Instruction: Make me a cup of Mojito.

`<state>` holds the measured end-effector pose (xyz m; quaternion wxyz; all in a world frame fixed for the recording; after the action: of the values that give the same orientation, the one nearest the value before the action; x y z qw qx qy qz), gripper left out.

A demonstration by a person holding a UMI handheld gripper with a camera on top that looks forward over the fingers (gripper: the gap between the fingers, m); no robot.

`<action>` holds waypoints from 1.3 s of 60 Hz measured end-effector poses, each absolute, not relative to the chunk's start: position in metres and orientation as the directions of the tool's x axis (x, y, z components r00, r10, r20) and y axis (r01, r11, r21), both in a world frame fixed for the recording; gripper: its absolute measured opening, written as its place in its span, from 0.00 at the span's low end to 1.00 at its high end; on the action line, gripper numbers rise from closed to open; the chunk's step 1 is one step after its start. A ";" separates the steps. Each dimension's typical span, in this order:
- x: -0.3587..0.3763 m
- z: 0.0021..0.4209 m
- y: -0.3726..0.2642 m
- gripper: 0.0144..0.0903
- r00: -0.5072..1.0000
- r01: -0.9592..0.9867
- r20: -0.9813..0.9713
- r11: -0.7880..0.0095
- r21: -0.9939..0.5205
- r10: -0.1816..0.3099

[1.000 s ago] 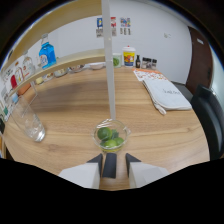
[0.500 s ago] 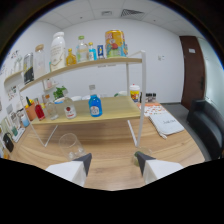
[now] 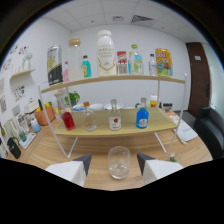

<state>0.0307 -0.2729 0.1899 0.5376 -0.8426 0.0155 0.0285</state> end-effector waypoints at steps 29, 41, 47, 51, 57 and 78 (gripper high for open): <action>0.029 0.209 -0.135 0.77 1.000 0.015 0.013 -0.404 -0.915 0.006; 0.035 0.183 -0.116 0.47 1.000 -0.008 0.000 -0.452 -0.892 -0.017; 0.036 0.177 -0.114 0.30 1.000 -0.006 0.002 -0.460 -0.888 -0.017; 0.036 0.177 -0.114 0.28 1.000 -0.013 -0.005 -0.452 -0.892 -0.019; 0.035 0.177 -0.115 0.27 1.000 -0.024 -0.020 -0.453 -0.891 -0.013; 0.052 0.224 -0.152 0.25 1.000 -0.021 -0.027 -0.380 -0.925 0.011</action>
<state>0.0525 -0.1518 0.2242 0.5570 -0.8304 0.0031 0.0140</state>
